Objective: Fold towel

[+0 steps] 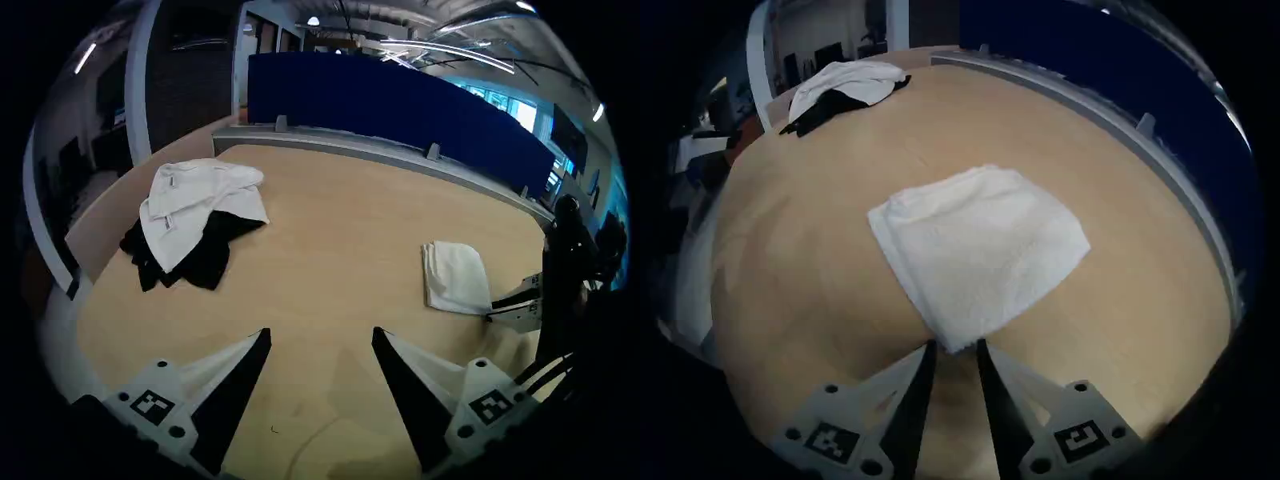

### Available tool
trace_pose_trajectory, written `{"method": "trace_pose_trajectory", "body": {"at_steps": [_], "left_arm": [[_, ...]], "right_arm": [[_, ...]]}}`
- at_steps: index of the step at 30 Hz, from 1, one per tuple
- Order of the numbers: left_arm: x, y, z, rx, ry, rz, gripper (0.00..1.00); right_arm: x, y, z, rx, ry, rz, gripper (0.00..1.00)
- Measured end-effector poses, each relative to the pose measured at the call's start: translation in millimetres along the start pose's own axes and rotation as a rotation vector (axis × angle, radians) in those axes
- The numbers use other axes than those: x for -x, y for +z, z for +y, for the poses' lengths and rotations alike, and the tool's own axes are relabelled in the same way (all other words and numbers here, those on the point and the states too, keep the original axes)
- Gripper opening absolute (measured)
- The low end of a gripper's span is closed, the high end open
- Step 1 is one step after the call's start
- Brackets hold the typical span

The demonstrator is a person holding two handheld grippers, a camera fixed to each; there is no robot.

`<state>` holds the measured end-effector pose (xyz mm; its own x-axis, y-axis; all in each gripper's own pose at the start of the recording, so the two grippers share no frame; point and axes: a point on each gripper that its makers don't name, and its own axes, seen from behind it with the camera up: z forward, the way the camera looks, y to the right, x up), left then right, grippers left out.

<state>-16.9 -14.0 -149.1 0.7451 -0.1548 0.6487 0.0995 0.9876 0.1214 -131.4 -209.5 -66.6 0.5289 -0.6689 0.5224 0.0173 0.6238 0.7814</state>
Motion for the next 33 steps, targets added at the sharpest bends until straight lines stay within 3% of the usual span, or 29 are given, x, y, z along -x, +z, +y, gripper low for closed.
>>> {"method": "trace_pose_trajectory", "body": {"at_steps": [3, 11, 19, 27, 33], "left_arm": [[0.1, 0.7, 0.9, 0.002, 0.002, 0.000, 0.94], [0.3, 0.6, 1.7, 0.004, 0.002, 0.000, 0.94], [-1.0, -0.2, 0.1, 0.002, 0.002, 0.003, 0.94], [-2.4, -0.7, -1.0, 0.003, 0.001, 0.004, 0.94], [-7.6, -0.9, 0.1, 0.007, 0.010, 0.011, 0.94]], "right_arm": [[0.0, 0.0, 0.1, 0.002, 0.001, 0.001, 0.29], [-3.4, -1.0, -0.9, -0.002, 0.009, 0.008, 0.30], [-4.4, 0.8, -0.8, -0.008, 0.014, 0.008, 0.05], [-14.9, -4.9, 4.7, 0.014, -0.007, 0.037, 0.04], [-43.5, -22.9, 14.1, 0.043, -0.034, 0.095, 0.04]]}}
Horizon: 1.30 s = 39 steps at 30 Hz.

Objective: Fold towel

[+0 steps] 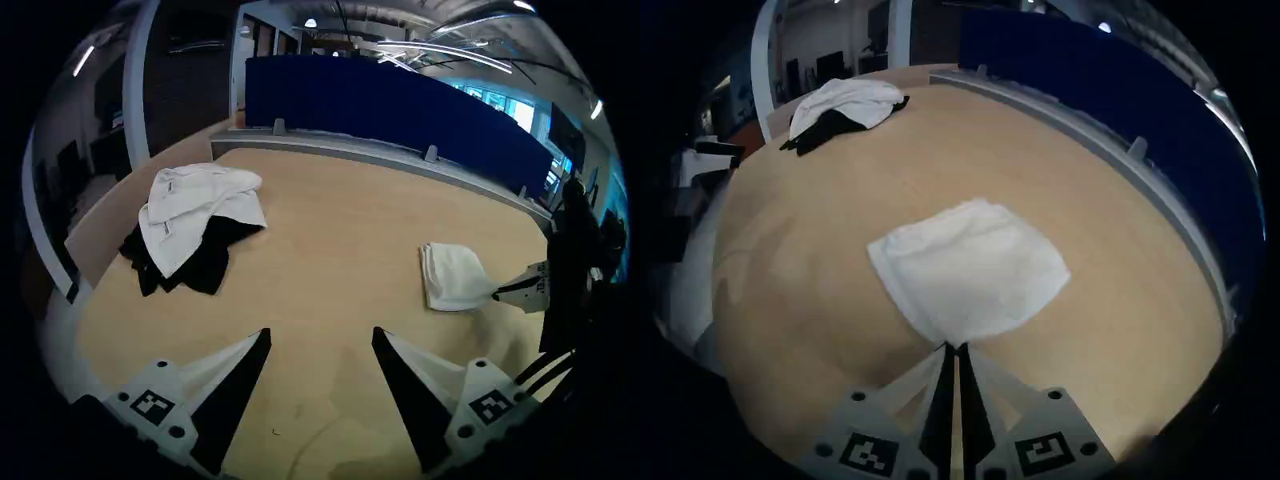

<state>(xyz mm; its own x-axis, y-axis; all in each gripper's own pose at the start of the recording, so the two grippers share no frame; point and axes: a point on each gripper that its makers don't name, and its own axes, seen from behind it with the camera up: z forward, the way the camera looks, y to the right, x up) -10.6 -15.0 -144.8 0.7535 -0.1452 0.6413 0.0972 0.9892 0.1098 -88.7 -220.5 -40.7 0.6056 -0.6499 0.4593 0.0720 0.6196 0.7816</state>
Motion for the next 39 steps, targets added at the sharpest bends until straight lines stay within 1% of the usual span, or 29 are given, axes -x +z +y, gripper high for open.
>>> {"method": "trace_pose_trajectory", "body": {"at_steps": [6, 13, 18, 21, 25, 33, 39], "left_arm": [[-11.4, -1.4, 3.6, 0.011, 0.001, 0.018, 0.94], [-27.9, -4.7, 10.9, 0.028, 0.016, 0.043, 0.93], [-39.3, -7.2, 15.7, 0.036, 0.025, 0.062, 0.93], [-45.0, -9.5, 18.1, 0.041, 0.025, 0.070, 0.94], [-50.4, -11.9, 21.0, 0.047, 0.026, 0.080, 0.94], [-54.4, -13.2, 26.2, 0.055, 0.033, 0.086, 0.94], [-55.0, -12.0, 28.8, 0.057, 0.043, 0.085, 0.93]], "right_arm": [[-45.1, -25.0, 13.2, 0.026, -0.037, 0.061, 0.04], [-103.1, -63.8, 28.4, 0.065, -0.085, 0.150, 0.04], [-133.0, -91.0, 37.0, 0.091, -0.105, 0.202, 0.04], [-142.4, -103.1, 43.4, 0.103, -0.109, 0.218, 0.04], [-145.4, -114.5, 50.8, 0.121, -0.114, 0.225, 0.04], [-142.0, -128.5, 64.3, 0.144, -0.116, 0.224, 0.04], [-138.7, -140.0, 78.1, 0.150, -0.099, 0.229, 0.04]]}}
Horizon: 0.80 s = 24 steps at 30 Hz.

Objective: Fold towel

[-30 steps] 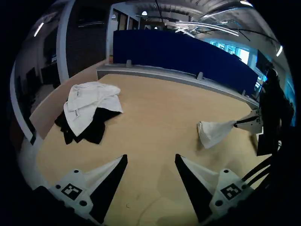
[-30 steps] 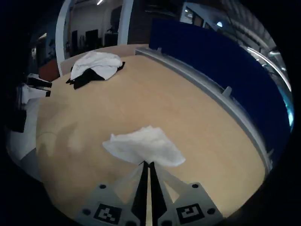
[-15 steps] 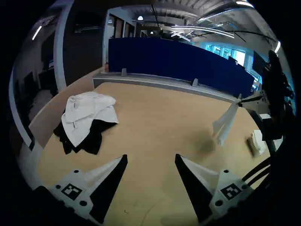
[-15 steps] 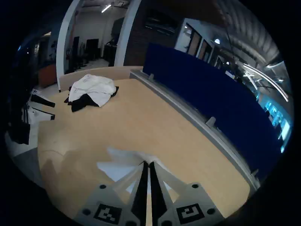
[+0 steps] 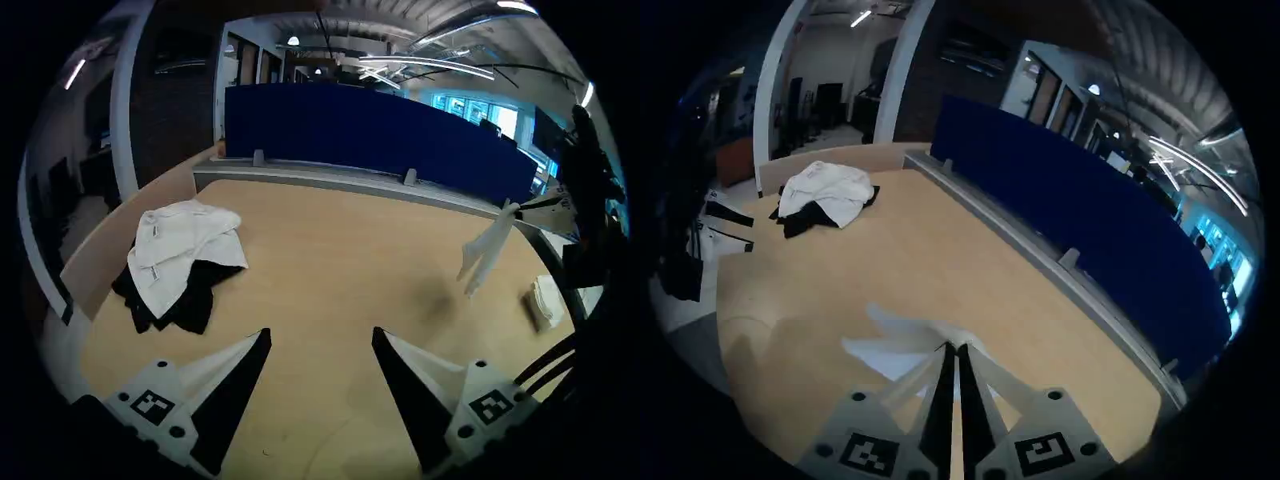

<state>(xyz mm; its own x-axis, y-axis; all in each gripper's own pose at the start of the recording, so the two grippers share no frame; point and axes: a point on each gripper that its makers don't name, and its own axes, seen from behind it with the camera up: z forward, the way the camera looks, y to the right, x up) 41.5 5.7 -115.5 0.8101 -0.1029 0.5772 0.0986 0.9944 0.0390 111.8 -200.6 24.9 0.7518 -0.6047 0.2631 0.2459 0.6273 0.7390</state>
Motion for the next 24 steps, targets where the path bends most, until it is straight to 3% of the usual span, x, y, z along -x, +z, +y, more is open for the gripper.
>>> {"method": "trace_pose_trajectory", "body": {"at_steps": [12, 24], "left_arm": [[-4.9, 5.0, 9.8, 0.010, 0.014, -0.001, 0.94], [-5.5, 10.7, 21.0, 0.005, 0.017, -0.017, 0.94]], "right_arm": [[29.1, -39.1, 57.5, 0.030, 0.024, -0.018, 0.04], [83.2, -85.0, 137.6, 0.095, 0.038, -0.076, 0.03]]}}
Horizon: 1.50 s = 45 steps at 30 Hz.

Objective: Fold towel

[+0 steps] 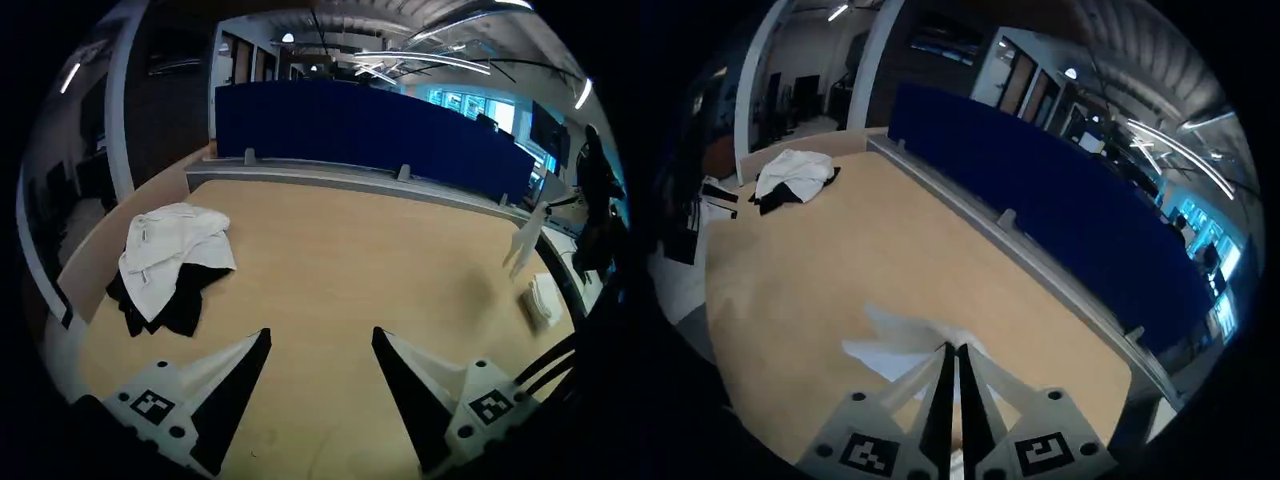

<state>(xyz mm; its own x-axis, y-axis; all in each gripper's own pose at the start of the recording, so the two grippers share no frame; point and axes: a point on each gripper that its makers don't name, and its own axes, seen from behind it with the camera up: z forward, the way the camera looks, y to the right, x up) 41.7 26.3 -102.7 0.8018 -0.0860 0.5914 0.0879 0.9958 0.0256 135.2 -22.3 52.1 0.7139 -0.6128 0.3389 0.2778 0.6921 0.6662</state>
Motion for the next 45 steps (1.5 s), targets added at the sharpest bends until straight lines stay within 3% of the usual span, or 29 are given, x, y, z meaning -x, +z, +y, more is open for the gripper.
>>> {"method": "trace_pose_trajectory", "body": {"at_steps": [7, 15, 30, 45], "left_arm": [[-0.1, 1.5, 7.4, -0.011, 0.005, -0.013, 0.94], [-3.2, 2.4, 19.0, -0.011, 0.022, -0.017, 0.94], [-5.6, 2.3, 30.3, -0.003, 0.041, -0.020, 0.94], [-8.4, 6.0, 44.6, 0.026, 0.068, -0.022, 0.94]], "right_arm": [[31.6, -15.3, 41.8, 0.032, 0.020, -0.032, 0.03], [63.8, -24.7, 69.0, 0.058, 0.053, -0.063, 0.03], [98.2, -45.6, 81.4, 0.088, 0.080, -0.092, 0.03], [180.7, -88.5, 74.2, 0.133, 0.191, -0.162, 0.03]]}}
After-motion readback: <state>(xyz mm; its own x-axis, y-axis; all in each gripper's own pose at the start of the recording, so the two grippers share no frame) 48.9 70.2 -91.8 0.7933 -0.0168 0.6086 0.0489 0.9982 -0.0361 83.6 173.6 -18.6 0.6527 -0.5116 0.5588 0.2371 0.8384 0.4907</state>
